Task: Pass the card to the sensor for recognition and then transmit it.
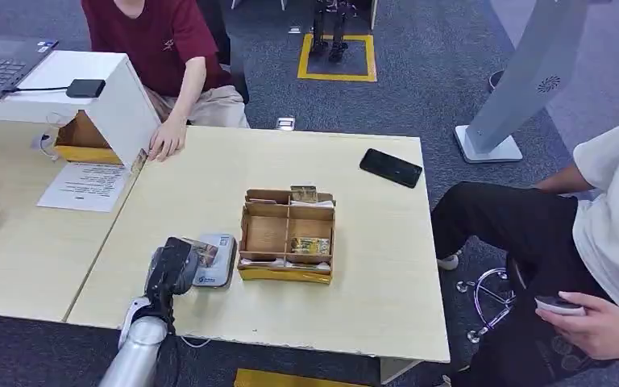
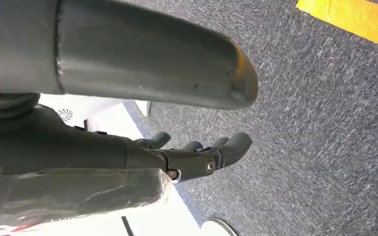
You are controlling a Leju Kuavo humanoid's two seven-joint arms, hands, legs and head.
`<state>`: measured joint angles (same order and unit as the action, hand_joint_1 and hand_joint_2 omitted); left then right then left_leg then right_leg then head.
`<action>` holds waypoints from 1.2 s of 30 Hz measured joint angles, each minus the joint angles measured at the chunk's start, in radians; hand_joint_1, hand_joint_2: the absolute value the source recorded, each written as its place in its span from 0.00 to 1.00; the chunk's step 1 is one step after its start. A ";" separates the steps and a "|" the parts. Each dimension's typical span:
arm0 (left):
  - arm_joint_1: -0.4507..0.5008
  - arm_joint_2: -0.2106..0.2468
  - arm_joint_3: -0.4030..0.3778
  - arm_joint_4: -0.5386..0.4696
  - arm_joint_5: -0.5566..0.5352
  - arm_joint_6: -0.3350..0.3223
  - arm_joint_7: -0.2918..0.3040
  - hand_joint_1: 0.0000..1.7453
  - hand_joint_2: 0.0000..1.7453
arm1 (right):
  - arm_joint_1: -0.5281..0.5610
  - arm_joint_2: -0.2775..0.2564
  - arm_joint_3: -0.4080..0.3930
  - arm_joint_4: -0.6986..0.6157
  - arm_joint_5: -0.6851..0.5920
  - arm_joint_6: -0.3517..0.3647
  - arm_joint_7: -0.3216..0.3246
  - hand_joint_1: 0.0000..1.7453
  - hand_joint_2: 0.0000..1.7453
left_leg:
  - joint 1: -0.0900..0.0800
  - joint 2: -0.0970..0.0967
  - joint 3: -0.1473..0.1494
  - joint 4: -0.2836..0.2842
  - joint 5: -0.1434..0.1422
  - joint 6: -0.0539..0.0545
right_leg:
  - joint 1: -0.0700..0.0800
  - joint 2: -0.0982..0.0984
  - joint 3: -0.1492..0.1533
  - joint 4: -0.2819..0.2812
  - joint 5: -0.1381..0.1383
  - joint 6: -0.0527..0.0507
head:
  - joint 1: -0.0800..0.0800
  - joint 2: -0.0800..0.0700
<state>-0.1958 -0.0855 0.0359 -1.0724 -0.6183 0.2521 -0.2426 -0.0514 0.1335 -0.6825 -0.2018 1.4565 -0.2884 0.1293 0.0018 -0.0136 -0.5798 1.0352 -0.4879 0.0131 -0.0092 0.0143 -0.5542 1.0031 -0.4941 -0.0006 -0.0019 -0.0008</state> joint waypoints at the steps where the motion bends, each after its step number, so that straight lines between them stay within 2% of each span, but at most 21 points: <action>1: 0.000 0.000 0.000 0.001 -0.016 0.012 0.002 1.00 1.00 | 0.000 0.000 0.000 0.000 0.001 0.001 0.000 0.00 0.00 | 0.000 0.000 0.000 0.000 0.000 0.000 | 0.000 0.000 0.000 0.000 0.000 0.000 | 0.000 0.000; 10: -0.007 -0.007 0.000 0.021 -0.272 0.141 0.064 1.00 1.00 | 0.000 0.001 -0.003 0.000 0.021 0.005 -0.006 0.00 0.00 | 0.000 0.000 0.001 0.000 0.000 0.000 | 0.000 0.000 0.001 0.000 0.000 0.000 | 0.000 0.000; 21: -0.022 -0.016 0.000 0.077 -0.525 0.287 0.146 1.00 1.00 | -0.002 0.008 -0.020 0.000 0.041 0.005 -0.013 0.00 0.00 | 0.000 0.000 0.002 0.000 0.000 0.000 | 0.000 0.000 0.002 0.000 0.000 0.000 | 0.000 0.000; 27: -0.029 -0.016 0.000 0.112 -0.572 0.314 0.160 1.00 1.00 | -0.002 0.008 -0.026 0.000 0.045 0.003 -0.023 0.00 0.00 | 0.000 0.000 0.003 0.000 0.000 0.000 | 0.000 -0.001 0.004 0.000 0.000 0.000 | 0.000 0.000; 36: -0.036 -0.016 0.010 0.147 -0.573 0.321 0.154 1.00 1.00 | -0.004 0.008 -0.032 -0.001 0.048 0.000 -0.031 0.00 0.00 | 0.000 0.000 0.005 0.000 0.000 0.000 | 0.000 -0.001 0.006 0.000 0.000 0.000 | 0.000 0.000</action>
<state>-0.2315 -0.1019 0.0454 -0.9255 -1.1918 0.5734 -0.0889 -0.0556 0.1415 -0.7145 -0.2026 1.5045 -0.2888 0.0980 0.0017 -0.0140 -0.5746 1.0349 -0.4879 0.0130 -0.0093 0.0135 -0.5485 1.0032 -0.4943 -0.0006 -0.0019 -0.0008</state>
